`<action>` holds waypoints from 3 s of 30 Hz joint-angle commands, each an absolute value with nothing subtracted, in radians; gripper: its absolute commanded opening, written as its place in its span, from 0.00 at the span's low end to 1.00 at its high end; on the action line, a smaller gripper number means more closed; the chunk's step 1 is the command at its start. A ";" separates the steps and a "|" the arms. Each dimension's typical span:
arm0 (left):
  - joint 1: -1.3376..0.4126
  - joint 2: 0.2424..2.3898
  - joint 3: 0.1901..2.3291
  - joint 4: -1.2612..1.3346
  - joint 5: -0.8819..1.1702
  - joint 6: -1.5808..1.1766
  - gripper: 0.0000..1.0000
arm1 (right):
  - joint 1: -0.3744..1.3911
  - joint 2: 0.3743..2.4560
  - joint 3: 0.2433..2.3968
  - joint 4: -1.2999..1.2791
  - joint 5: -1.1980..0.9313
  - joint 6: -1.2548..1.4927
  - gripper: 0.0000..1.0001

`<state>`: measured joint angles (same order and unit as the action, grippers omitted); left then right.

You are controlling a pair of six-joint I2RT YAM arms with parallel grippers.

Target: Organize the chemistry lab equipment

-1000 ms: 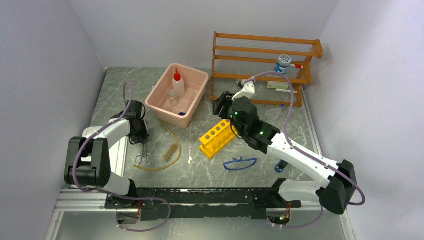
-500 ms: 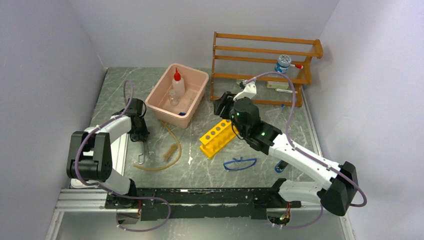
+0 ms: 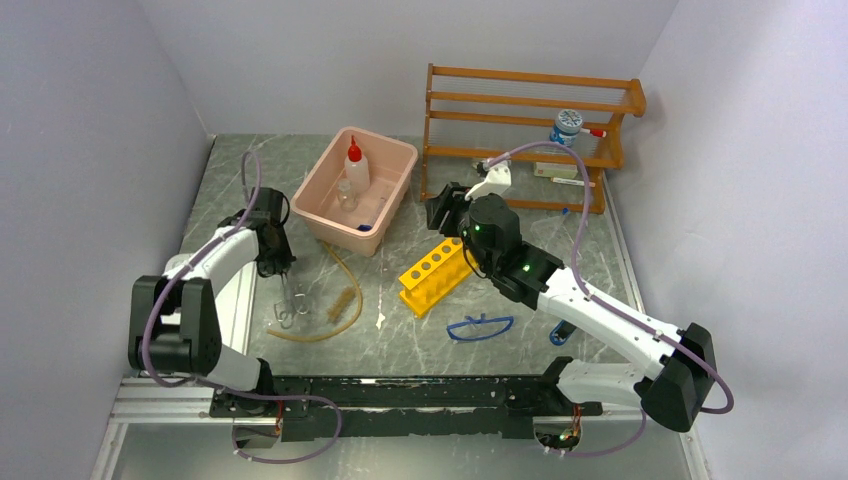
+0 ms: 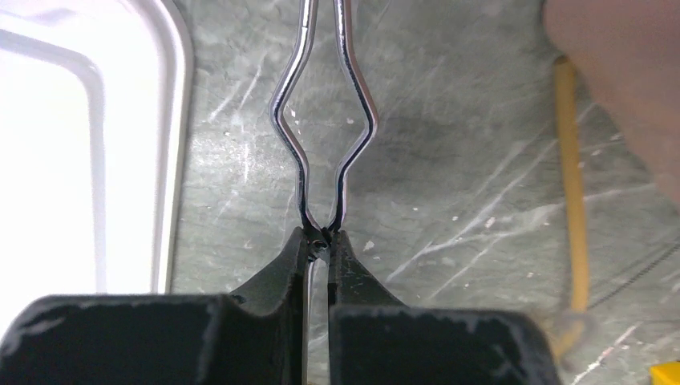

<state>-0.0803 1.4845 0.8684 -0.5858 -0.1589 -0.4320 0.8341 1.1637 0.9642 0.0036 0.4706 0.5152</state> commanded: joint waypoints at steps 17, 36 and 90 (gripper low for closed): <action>-0.081 1.174 1.158 -0.783 -0.116 -0.348 0.05 | 0.835 1.223 1.044 -0.040 0.299 0.537 0.57; -0.164 1.362 1.475 -0.614 0.410 -0.258 0.05 | 0.796 1.227 1.044 -0.060 0.288 0.611 0.58; -0.456 2.209 1.939 -0.738 -0.023 -0.080 0.21 | 0.739 1.181 1.051 -0.164 0.423 0.628 0.59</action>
